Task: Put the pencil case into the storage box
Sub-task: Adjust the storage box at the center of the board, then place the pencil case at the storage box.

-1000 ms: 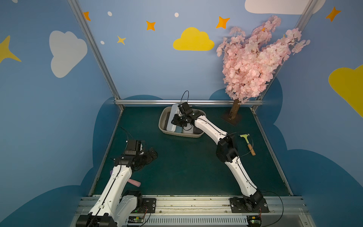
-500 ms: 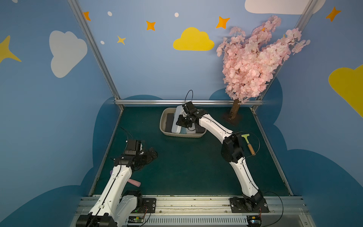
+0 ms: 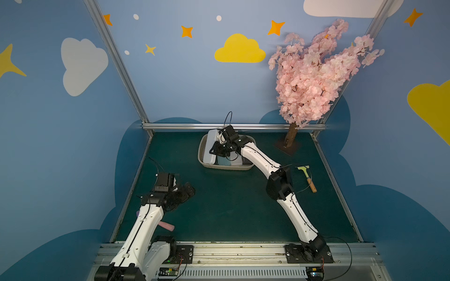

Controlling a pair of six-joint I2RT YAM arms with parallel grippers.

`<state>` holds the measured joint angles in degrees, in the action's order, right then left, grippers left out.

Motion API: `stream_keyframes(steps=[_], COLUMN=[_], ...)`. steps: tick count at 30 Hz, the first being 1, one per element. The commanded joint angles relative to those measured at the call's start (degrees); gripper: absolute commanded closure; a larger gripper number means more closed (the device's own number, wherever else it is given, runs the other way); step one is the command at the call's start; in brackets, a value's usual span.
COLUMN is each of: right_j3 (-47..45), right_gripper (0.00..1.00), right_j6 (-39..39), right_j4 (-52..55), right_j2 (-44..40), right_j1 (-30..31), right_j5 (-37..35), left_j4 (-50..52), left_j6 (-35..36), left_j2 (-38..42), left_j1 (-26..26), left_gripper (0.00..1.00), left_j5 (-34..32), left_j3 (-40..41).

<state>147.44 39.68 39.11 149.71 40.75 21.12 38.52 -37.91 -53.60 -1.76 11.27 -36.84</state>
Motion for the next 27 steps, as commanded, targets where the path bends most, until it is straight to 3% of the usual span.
stream_keyframes(steps=[1, 8, 15, 27], right_j3=[1.9, 5.8, 5.8, 5.8], right_gripper=[0.94, 0.83, 0.67, 0.54], right_j6=[2.0, 5.5, 7.1, 8.2], right_j4=[1.6, 4.8, 4.9, 6.3], right_j2=[2.0, 5.8, 6.6, 7.4], right_j1=[0.0, -1.1, -1.9, -3.0], right_j5=[4.7, 7.2, 7.5, 7.8], left_j4=[0.0, -0.6, -1.2, -2.6], left_j6=[-0.2, -0.4, -0.9, -1.3], left_j2=[0.2, -0.3, -0.8, -2.9], left_j1=[0.5, 0.6, 0.7, 0.7], left_gripper=[0.01, 0.01, 0.01, 0.01], left_j5=[-0.5, -0.3, -0.2, 0.0], left_j3=[0.9, 1.4, 1.8, 1.6])
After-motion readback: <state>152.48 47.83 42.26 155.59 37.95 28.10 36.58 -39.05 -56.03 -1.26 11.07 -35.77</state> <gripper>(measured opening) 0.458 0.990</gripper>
